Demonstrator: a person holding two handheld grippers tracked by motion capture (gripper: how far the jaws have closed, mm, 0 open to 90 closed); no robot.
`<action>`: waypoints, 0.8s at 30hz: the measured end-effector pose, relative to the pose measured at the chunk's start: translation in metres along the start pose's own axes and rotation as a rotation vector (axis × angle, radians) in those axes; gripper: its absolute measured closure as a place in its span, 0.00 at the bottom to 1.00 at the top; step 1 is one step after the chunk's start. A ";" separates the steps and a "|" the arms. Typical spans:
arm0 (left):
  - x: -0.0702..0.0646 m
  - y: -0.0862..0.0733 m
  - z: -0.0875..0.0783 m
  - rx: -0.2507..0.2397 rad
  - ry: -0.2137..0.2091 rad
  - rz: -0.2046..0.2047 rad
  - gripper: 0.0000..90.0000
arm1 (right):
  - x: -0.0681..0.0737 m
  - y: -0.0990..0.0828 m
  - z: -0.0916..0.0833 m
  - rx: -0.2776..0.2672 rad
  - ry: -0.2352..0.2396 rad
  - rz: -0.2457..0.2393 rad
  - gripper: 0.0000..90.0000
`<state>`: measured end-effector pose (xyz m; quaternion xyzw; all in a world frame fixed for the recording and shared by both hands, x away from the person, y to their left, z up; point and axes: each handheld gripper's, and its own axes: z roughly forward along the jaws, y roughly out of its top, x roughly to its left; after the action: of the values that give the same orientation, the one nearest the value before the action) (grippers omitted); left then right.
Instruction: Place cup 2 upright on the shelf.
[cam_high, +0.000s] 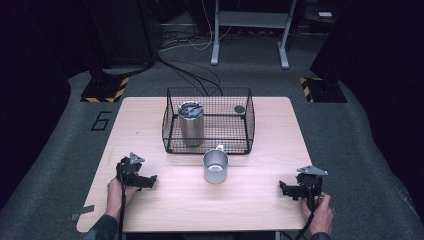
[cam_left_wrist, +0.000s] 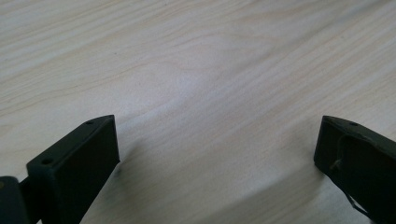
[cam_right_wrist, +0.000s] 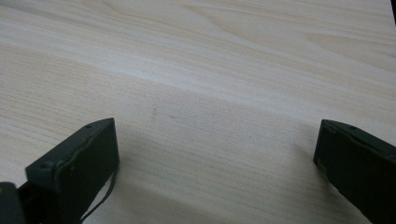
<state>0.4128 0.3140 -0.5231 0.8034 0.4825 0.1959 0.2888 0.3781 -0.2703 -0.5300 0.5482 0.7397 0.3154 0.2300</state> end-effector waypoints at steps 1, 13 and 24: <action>0.001 0.000 0.000 0.000 -0.003 -0.004 0.00 | 0.000 0.000 0.000 0.001 0.001 -0.002 0.00; 0.018 -0.010 0.003 -0.096 -0.069 0.041 0.00 | 0.004 -0.001 -0.001 0.000 -0.018 0.011 0.00; 0.018 -0.009 0.003 -0.092 -0.073 0.036 0.00 | 0.005 -0.003 -0.003 -0.001 -0.030 0.021 0.00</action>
<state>0.4168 0.3327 -0.5310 0.8043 0.4478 0.1936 0.3393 0.3728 -0.2662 -0.5300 0.5605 0.7301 0.3101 0.2379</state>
